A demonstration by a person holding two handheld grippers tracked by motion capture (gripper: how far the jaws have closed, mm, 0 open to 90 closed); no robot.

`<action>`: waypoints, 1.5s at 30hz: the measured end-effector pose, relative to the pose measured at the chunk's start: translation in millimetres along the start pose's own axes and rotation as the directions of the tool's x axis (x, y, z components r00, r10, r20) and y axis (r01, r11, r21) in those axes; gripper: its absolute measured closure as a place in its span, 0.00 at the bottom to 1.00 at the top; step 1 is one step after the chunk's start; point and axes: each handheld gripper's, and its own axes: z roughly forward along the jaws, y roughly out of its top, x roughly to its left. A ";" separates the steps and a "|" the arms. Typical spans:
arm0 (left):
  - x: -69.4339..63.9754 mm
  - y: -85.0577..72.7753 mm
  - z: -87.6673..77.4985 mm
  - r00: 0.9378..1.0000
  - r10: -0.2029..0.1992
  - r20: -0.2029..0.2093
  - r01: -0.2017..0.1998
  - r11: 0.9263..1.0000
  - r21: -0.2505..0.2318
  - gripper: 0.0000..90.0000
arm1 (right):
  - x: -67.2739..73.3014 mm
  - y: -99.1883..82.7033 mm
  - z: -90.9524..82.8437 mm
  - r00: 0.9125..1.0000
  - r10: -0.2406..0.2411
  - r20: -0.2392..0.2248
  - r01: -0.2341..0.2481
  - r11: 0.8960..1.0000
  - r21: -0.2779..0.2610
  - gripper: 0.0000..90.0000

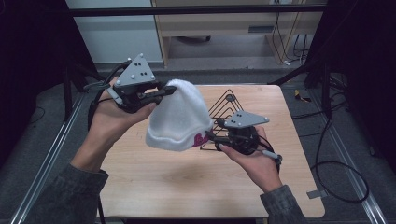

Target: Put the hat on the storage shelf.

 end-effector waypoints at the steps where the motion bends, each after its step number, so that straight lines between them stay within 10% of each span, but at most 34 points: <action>1: 0.4 1.1 0.9 1.000 0.000 0.002 -0.001 1.000 0.001 0.91 | -0.6 3.3 2.1 1.000 0.000 -0.002 0.000 1.000 -0.001 0.51; 16: 23.0 11.7 12.0 0.999 -0.034 -0.011 0.034 0.999 -0.036 0.91 | -28.5 37.5 31.3 0.996 0.033 -0.079 -0.033 0.999 0.001 0.92; 33: 40.4 24.2 77.3 0.989 -0.148 0.007 0.148 0.984 -0.098 0.91 | -84.8 34.7 -4.8 0.994 0.056 0.094 -0.056 0.998 -0.002 0.95; 45: 34.4 44.1 115.7 0.992 -0.121 -0.028 0.117 0.988 -0.099 0.91 | -111.7 21.4 -19.5 0.984 0.103 0.146 -0.099 0.995 -0.031 0.95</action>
